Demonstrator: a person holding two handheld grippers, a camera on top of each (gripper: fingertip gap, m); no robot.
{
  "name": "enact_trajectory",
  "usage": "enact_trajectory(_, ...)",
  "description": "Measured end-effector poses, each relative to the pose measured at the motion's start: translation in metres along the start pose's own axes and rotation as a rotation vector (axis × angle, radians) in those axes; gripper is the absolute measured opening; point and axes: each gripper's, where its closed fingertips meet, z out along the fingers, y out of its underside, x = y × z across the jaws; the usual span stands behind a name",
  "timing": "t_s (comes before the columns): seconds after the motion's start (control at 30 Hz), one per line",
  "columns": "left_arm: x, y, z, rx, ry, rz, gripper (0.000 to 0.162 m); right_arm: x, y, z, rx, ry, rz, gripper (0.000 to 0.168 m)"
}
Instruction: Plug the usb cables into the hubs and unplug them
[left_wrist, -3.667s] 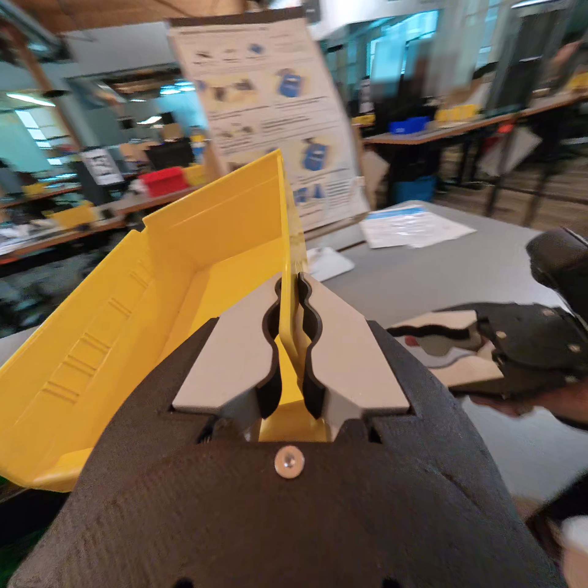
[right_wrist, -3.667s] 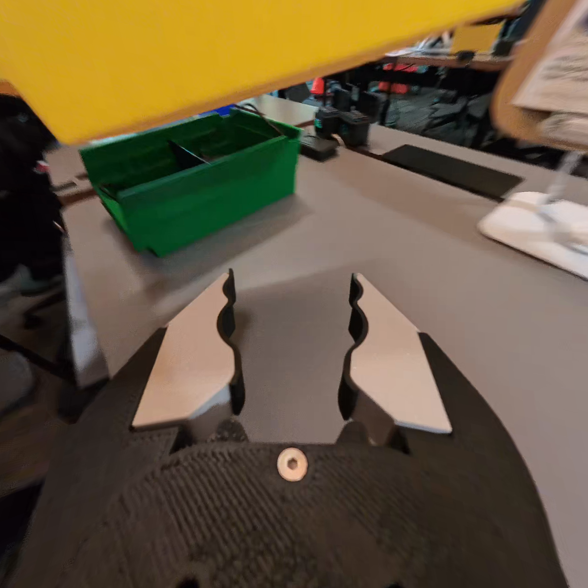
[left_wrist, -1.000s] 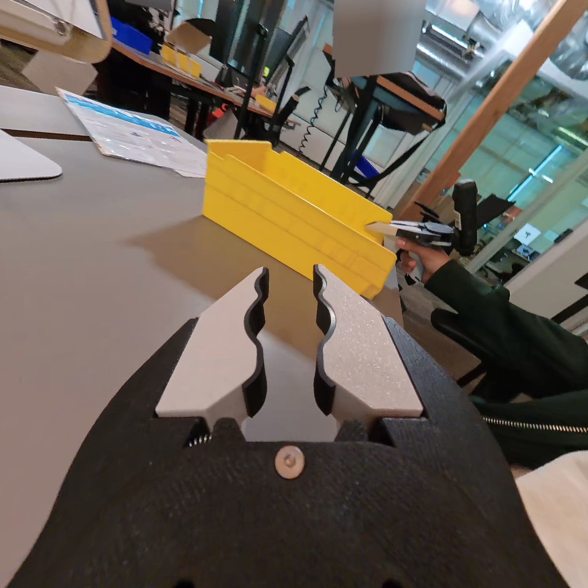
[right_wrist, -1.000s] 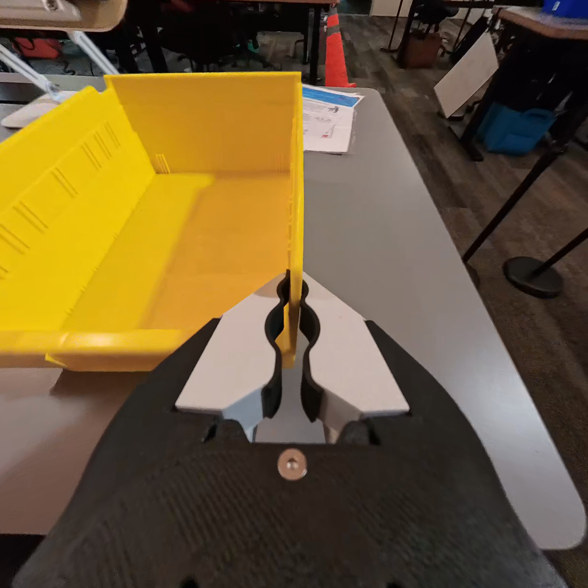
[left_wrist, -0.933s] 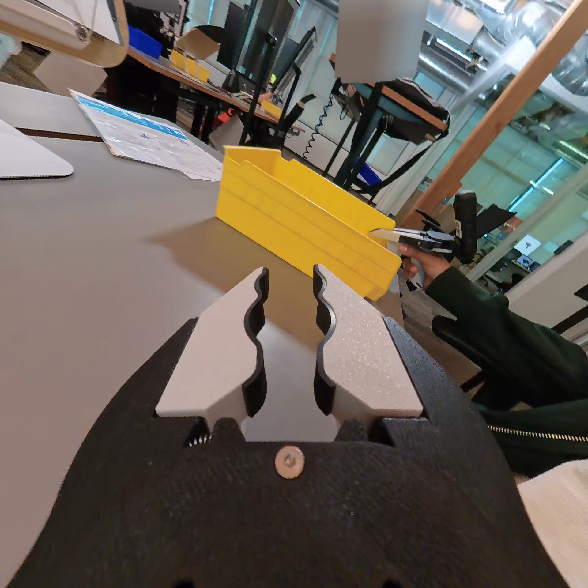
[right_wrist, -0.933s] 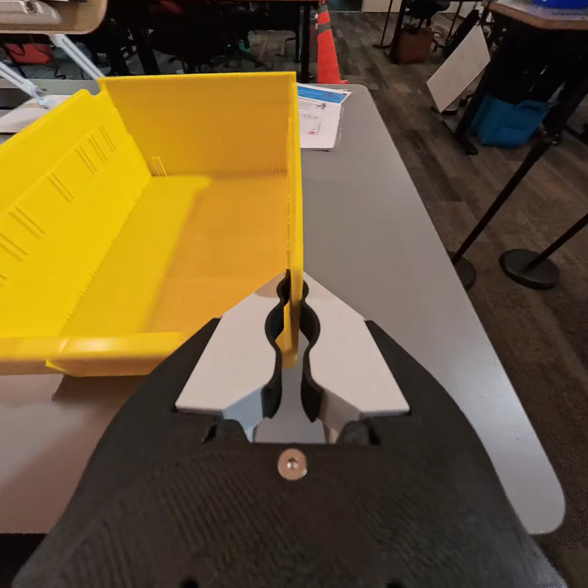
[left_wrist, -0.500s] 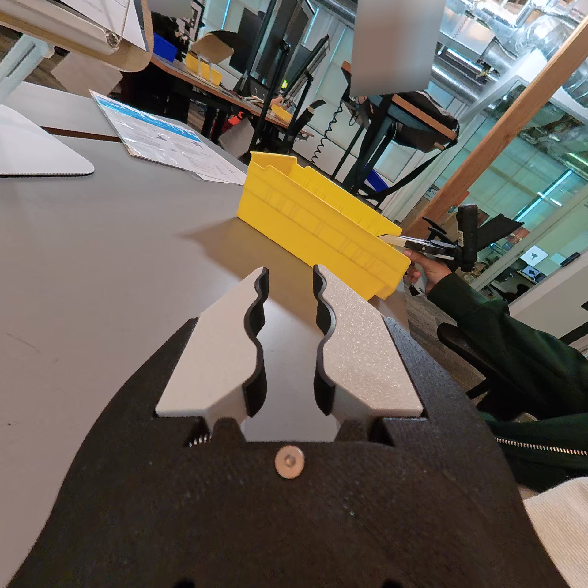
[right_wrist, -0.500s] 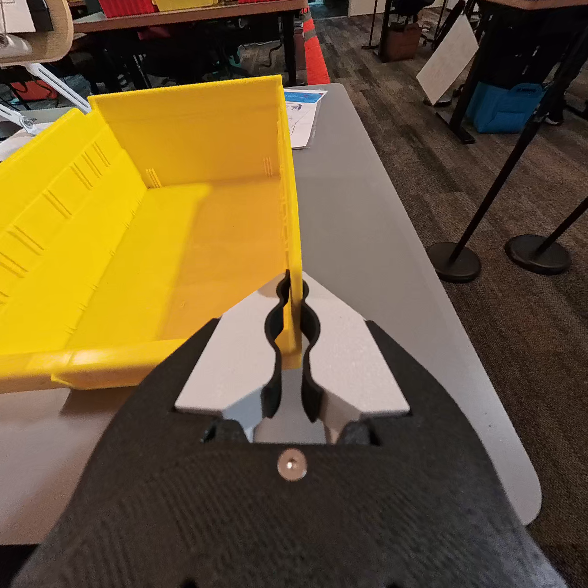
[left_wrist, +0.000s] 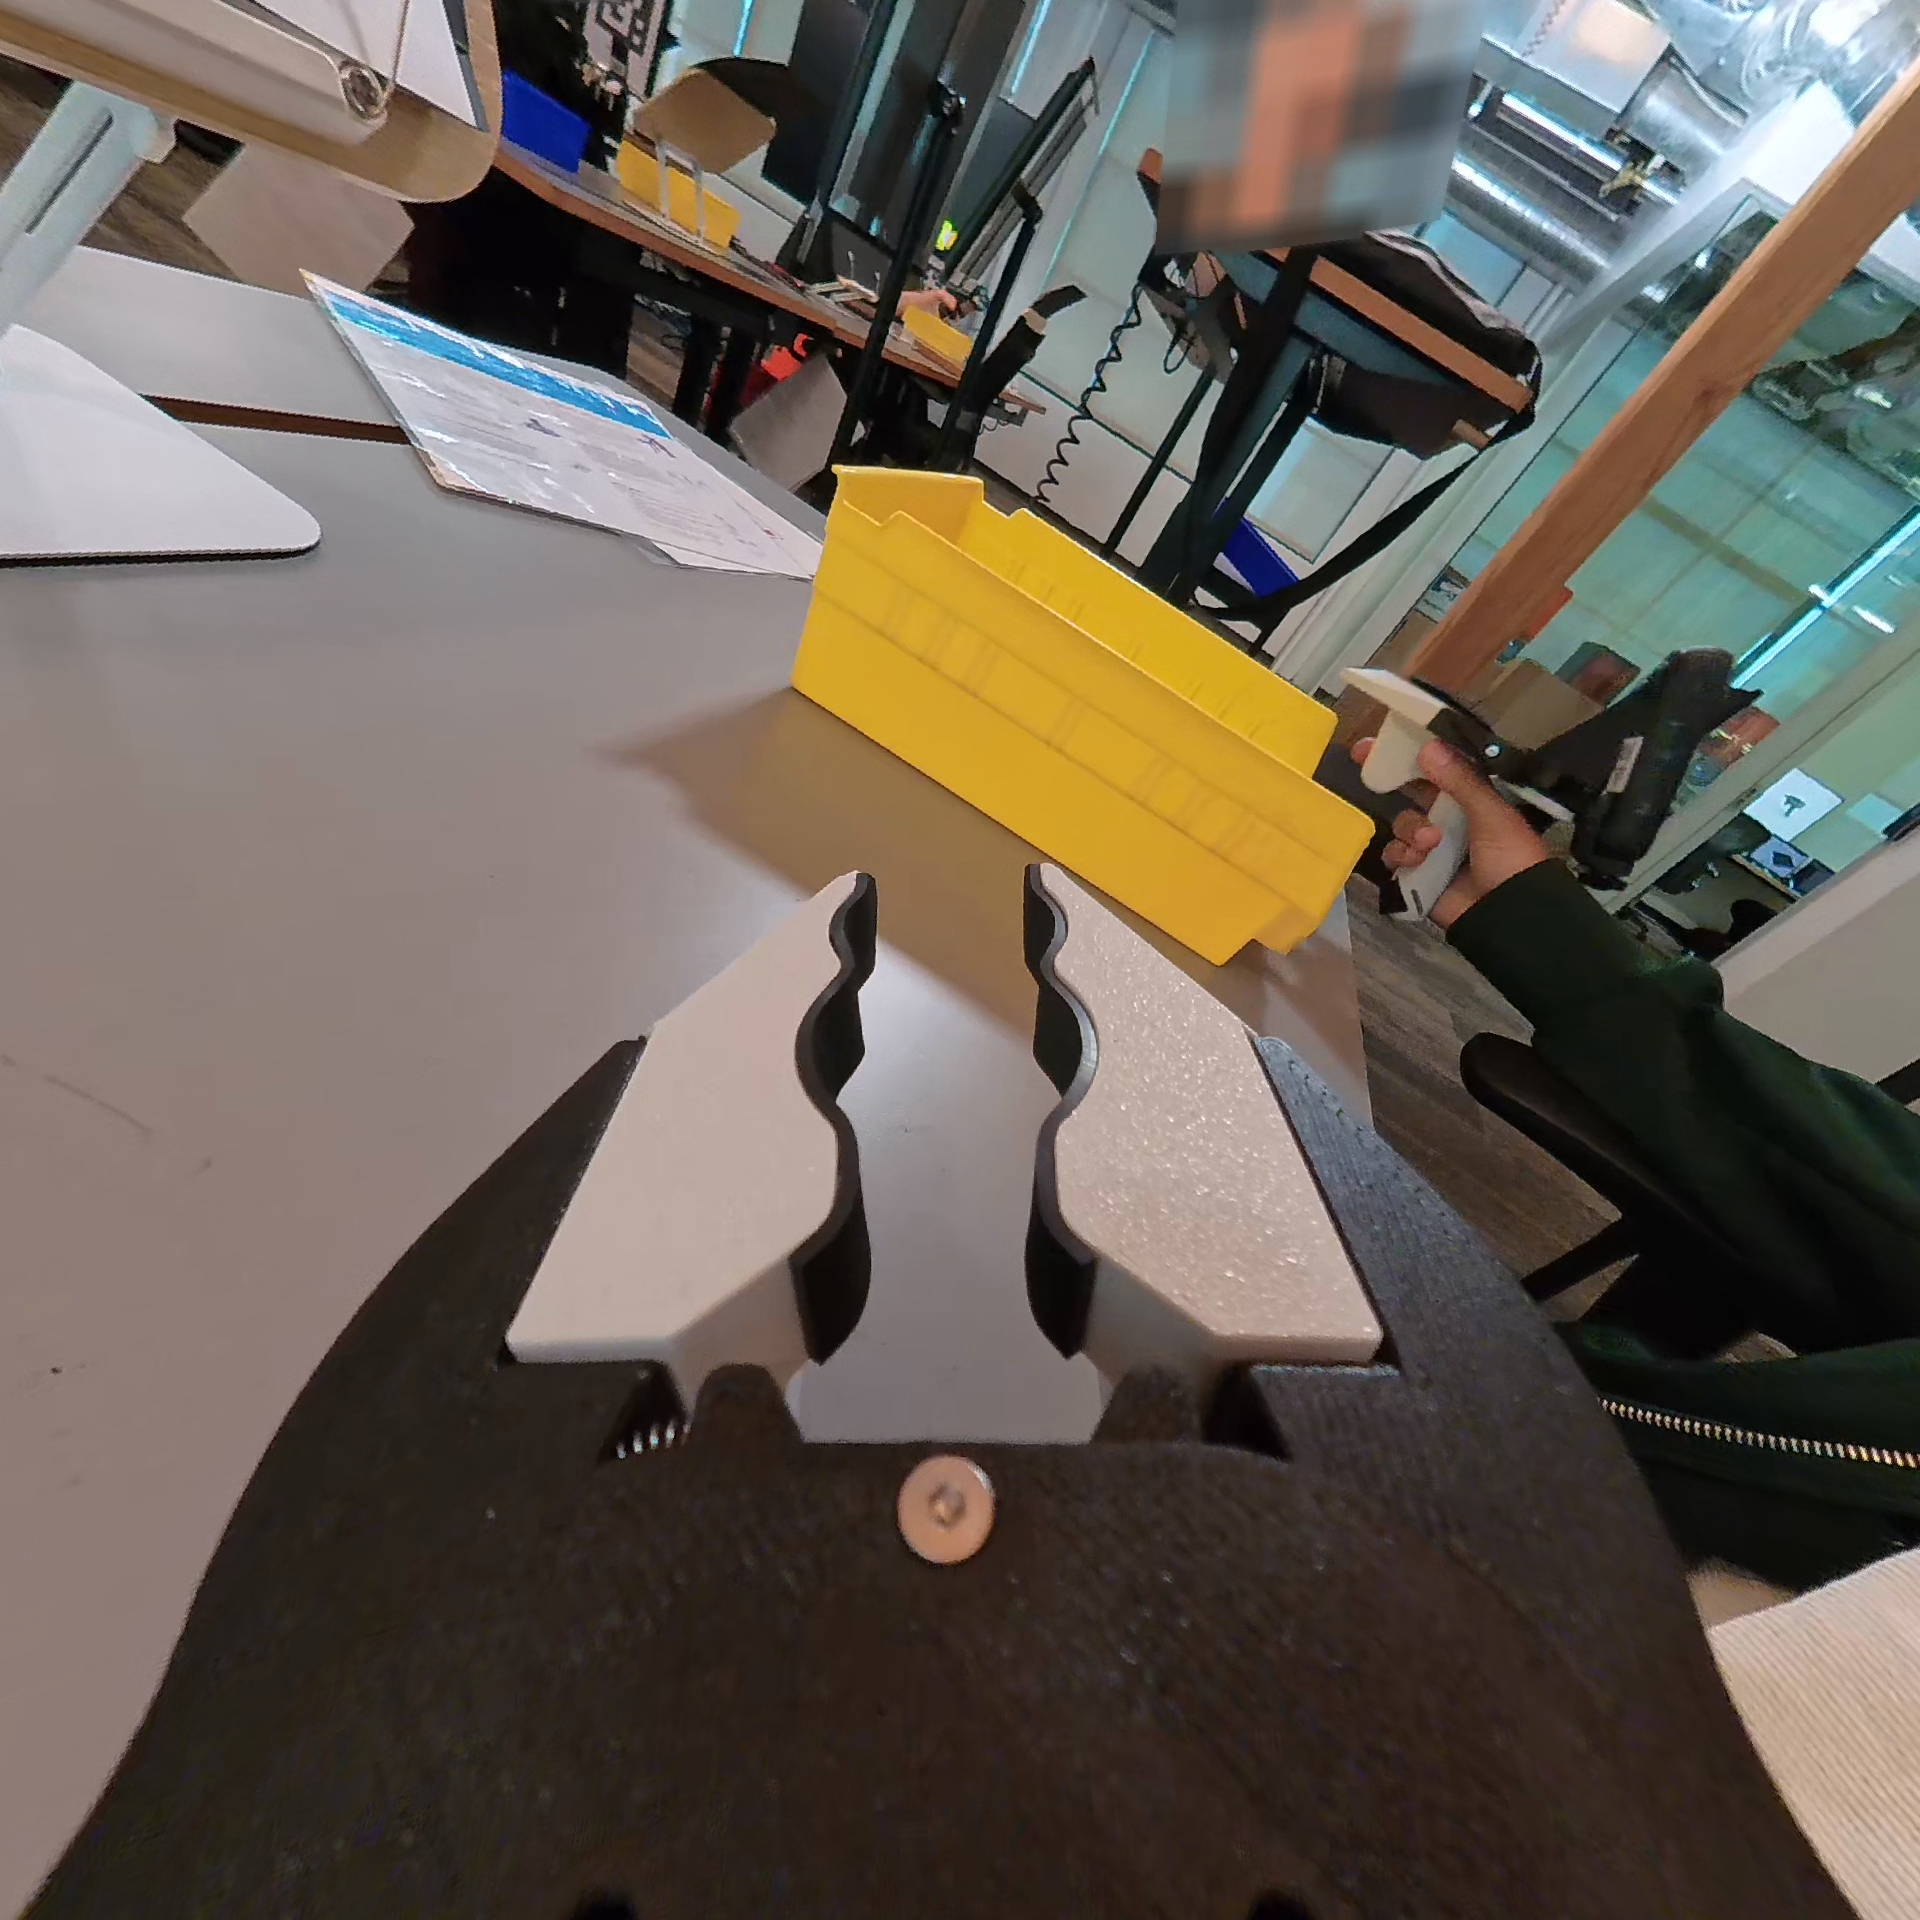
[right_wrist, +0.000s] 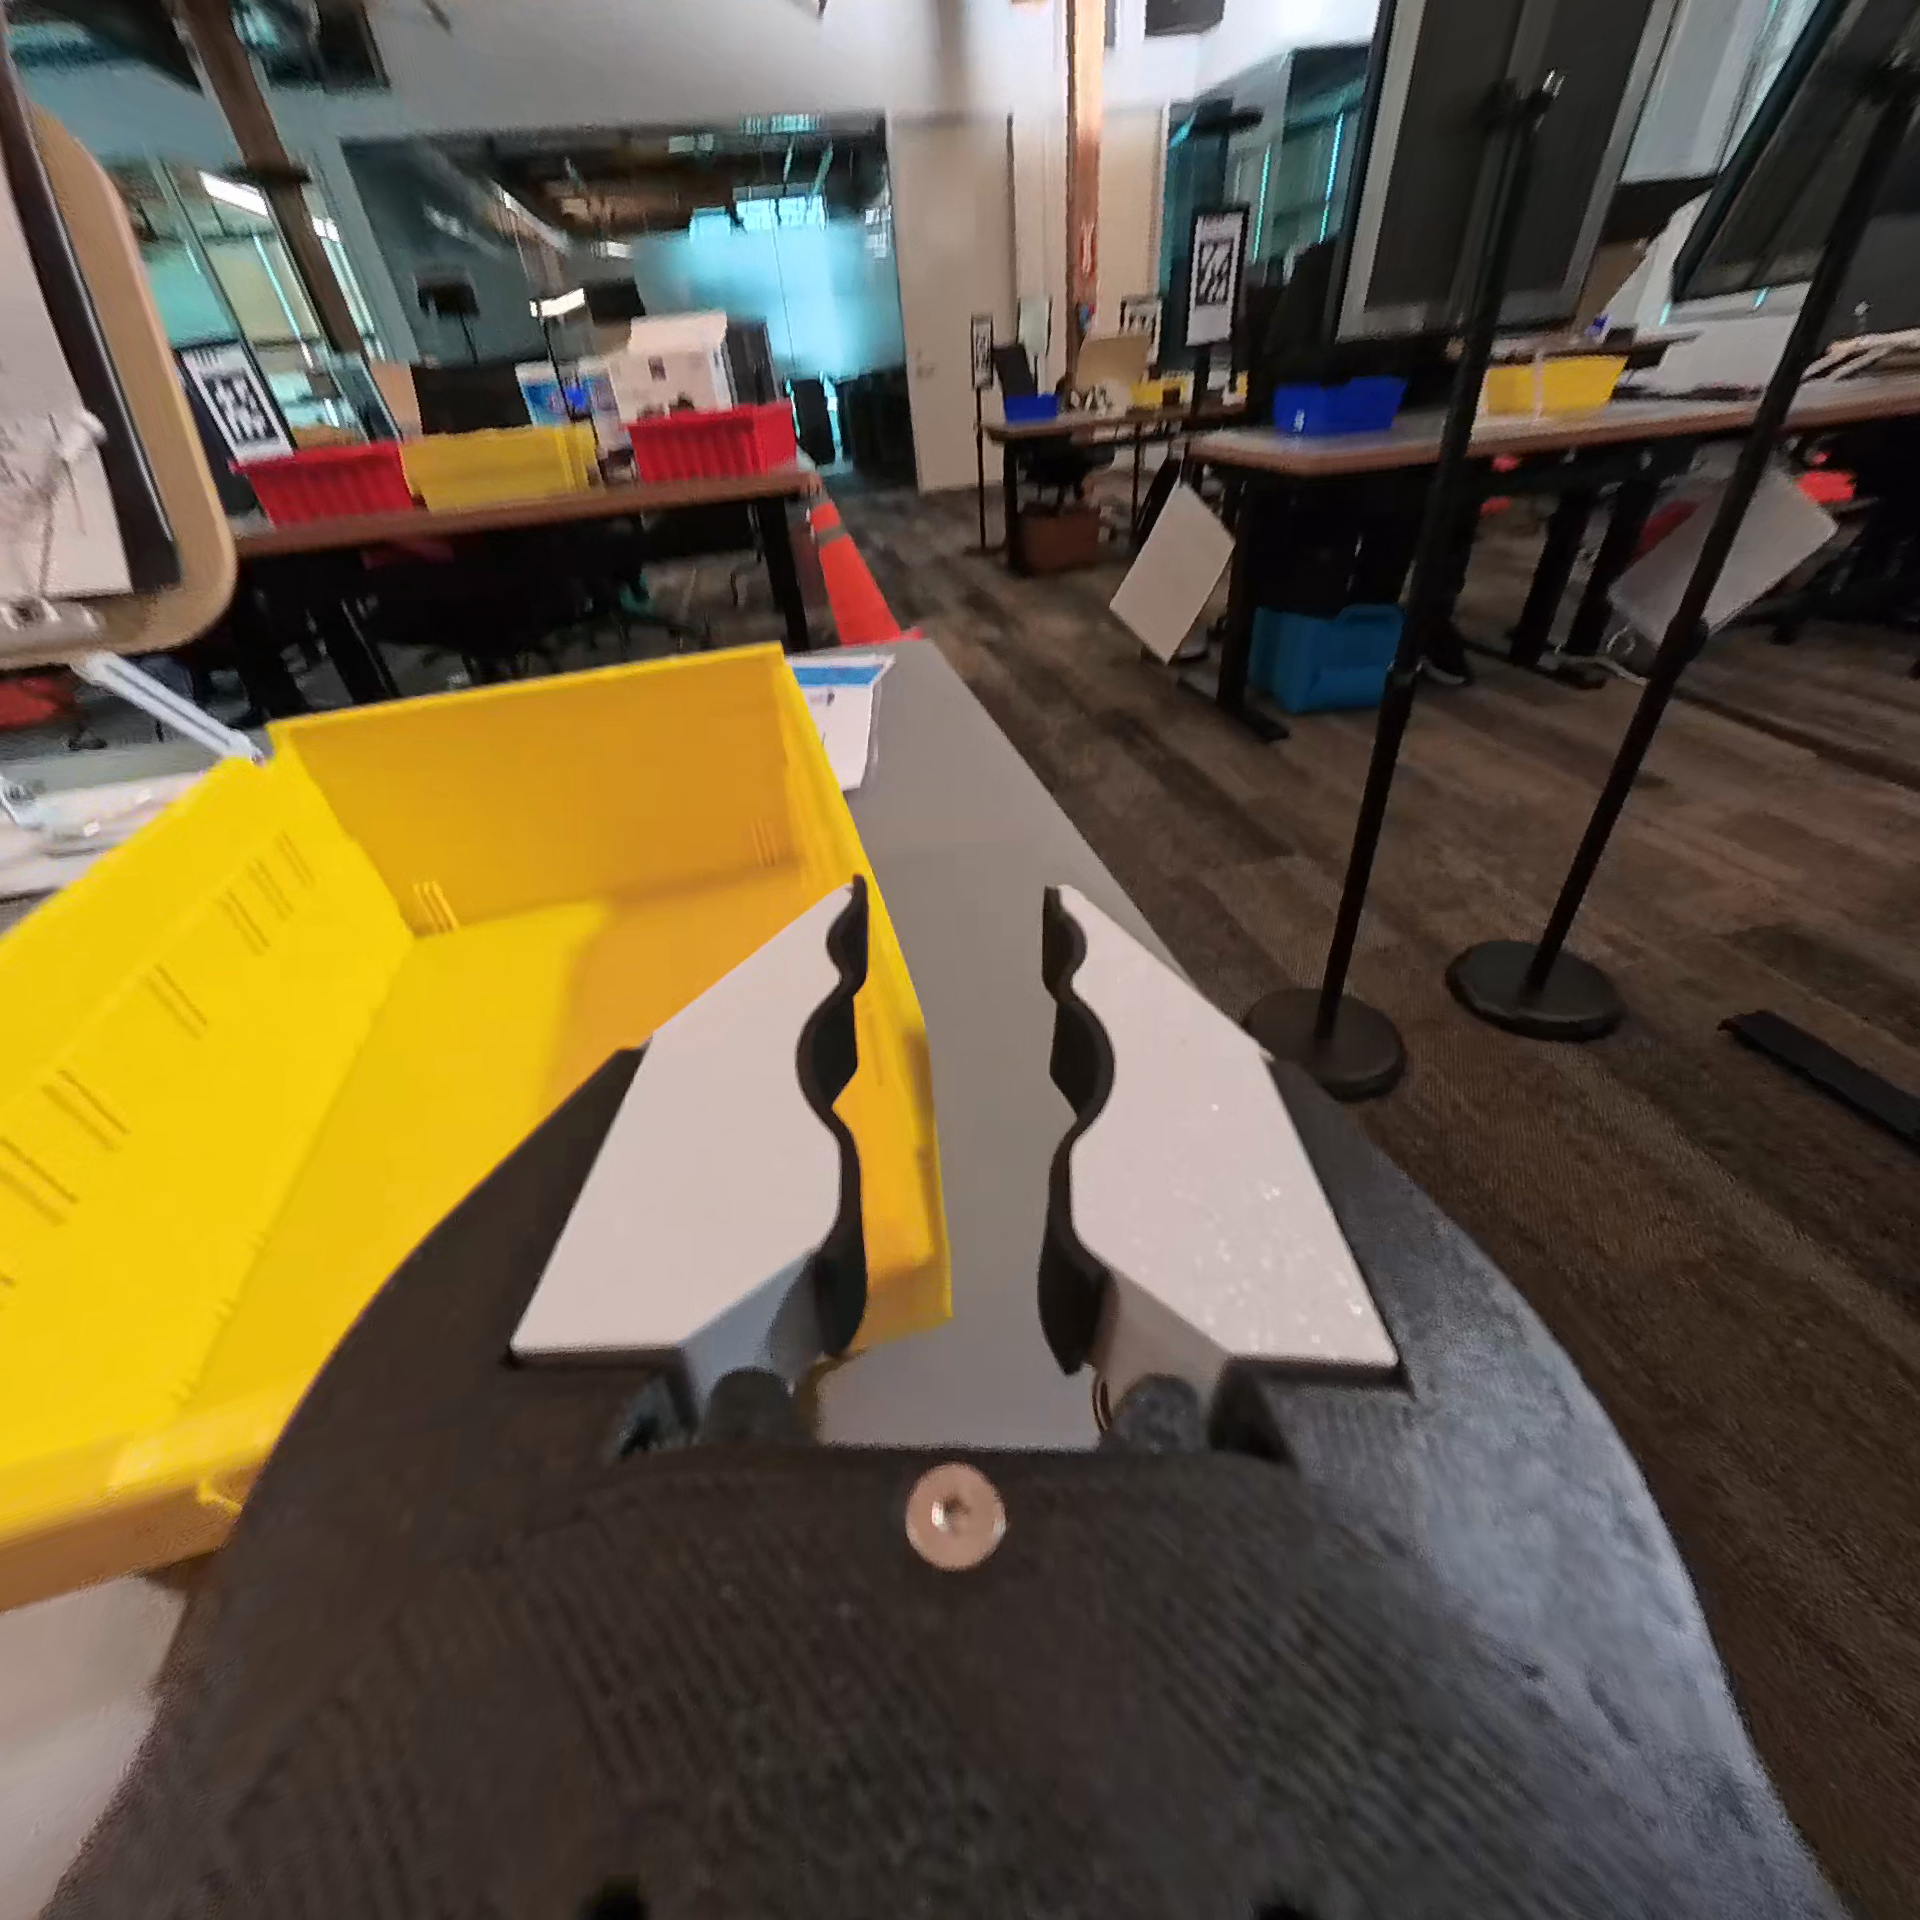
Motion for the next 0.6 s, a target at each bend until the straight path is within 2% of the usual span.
enact_trajectory(0.17, -0.008, 0.005, 0.0, -0.029, -0.034, -0.004, 0.029, -0.003, -0.035, -0.023, 0.158, 0.074, -0.028, 0.031)
enact_trajectory(0.27, -0.009, 0.005, -0.001, -0.028, -0.042, -0.007, 0.03, -0.022, -0.068, -0.039, 0.289, 0.052, -0.016, 0.029)
enact_trajectory(0.43, -0.013, 0.003, -0.003, -0.018, -0.056, -0.011, 0.028, -0.098, -0.112, -0.067, 0.47, -0.157, 0.088, 0.013)
enact_trajectory(0.6, -0.015, 0.003, -0.004, -0.015, -0.076, -0.004, 0.027, -0.205, -0.097, -0.085, 0.432, -0.478, 0.223, 0.014)
